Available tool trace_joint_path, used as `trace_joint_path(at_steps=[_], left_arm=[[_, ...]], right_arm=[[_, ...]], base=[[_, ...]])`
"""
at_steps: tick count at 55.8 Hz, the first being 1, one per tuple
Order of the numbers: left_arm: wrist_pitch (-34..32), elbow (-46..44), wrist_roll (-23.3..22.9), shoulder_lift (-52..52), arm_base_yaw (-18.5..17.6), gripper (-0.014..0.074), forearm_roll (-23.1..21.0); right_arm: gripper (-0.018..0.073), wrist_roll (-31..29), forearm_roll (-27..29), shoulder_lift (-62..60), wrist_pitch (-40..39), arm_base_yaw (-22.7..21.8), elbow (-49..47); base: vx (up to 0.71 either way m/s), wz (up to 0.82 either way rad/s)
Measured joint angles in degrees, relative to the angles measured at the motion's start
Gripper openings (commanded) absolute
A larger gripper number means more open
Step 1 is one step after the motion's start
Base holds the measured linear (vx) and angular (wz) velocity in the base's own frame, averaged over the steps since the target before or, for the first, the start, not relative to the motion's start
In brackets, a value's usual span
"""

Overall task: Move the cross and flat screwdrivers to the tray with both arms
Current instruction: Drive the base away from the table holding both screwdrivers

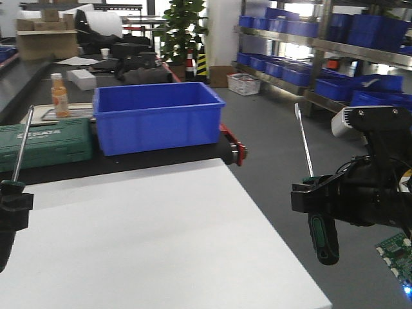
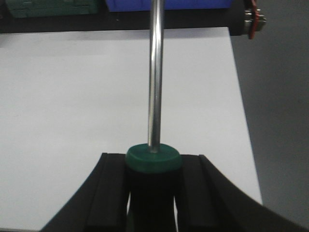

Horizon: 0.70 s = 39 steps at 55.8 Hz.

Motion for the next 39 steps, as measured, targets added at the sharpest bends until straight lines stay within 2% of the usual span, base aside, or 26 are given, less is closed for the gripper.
trace_joint_path(at_steps=[20, 39], left_arm=[[0.0, 0.0, 0.0, 0.0, 0.0, -0.0003, 0.0], [0.0, 0.0, 0.0, 0.0, 0.0, -0.0003, 0.0]], right_arm=[[-0.0008, 0.05, -0.05, 0.0, 0.0, 0.0, 0.0], [-0.0008, 0.05, -0.17, 0.0, 0.45, 0.0, 0.0]], base=[[-0.12, -0.72], [0.0, -0.67]])
